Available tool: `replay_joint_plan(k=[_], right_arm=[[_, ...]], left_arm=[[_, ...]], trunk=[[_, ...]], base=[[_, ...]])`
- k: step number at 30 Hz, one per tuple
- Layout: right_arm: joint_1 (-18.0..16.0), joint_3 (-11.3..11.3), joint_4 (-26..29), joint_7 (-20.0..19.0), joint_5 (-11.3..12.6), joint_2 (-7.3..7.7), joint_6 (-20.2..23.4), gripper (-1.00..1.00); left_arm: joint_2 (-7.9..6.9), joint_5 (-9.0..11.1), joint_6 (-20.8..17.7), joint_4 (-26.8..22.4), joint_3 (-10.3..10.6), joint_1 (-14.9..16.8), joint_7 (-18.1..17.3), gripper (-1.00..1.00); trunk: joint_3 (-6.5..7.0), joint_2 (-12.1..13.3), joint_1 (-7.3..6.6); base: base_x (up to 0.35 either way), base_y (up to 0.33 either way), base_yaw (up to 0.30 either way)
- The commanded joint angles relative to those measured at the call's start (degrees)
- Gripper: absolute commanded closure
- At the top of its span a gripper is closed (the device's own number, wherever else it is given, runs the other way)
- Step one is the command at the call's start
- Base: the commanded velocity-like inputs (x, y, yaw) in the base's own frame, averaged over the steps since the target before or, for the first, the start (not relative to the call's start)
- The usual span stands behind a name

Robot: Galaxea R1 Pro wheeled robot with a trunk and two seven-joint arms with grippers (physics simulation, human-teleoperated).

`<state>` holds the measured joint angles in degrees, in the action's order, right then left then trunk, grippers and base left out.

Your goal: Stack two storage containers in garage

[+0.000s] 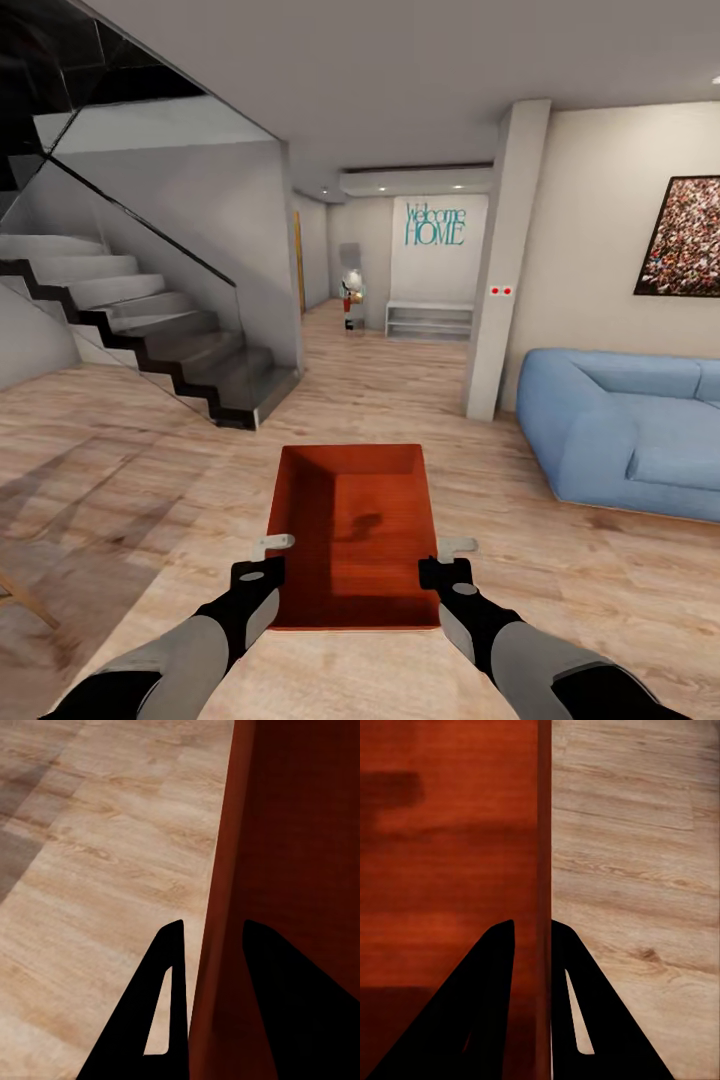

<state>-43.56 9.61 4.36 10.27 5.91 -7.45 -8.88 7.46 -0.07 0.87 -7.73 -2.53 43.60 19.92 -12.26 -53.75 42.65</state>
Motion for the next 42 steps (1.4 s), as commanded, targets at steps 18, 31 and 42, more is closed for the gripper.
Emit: replay_joint_plan(k=[18, 31, 42], right_arm=[[-0.13, -3.74, 0.13, 1.24, 0.16, 0.33, -2.46, 1.00], [-0.12, -3.74, 0.13, 1.24, 0.16, 0.33, -2.46, 1.00], [-0.12, -3.75, 0.13, 1.24, 0.16, 0.33, -2.46, 1.00]], left_arm=[[-2.10, 0.42, 0.10, 0.17, -1.16, -0.05, 0.29, 1.00], [-2.10, 0.42, 0.10, 0.17, -1.16, -0.04, 0.29, 1.00], [-2.10, 0.42, 0.10, 0.17, -1.16, -0.02, 0.29, 1.00]], trunk=[[-0.08, -0.05, 0.04], [-0.08, -0.05, 0.04], [-0.08, -0.05, 0.04]], base=[[0.326, 0.000, 0.000], [0.326, 0.000, 0.000], [0.326, 0.000, 0.000]])
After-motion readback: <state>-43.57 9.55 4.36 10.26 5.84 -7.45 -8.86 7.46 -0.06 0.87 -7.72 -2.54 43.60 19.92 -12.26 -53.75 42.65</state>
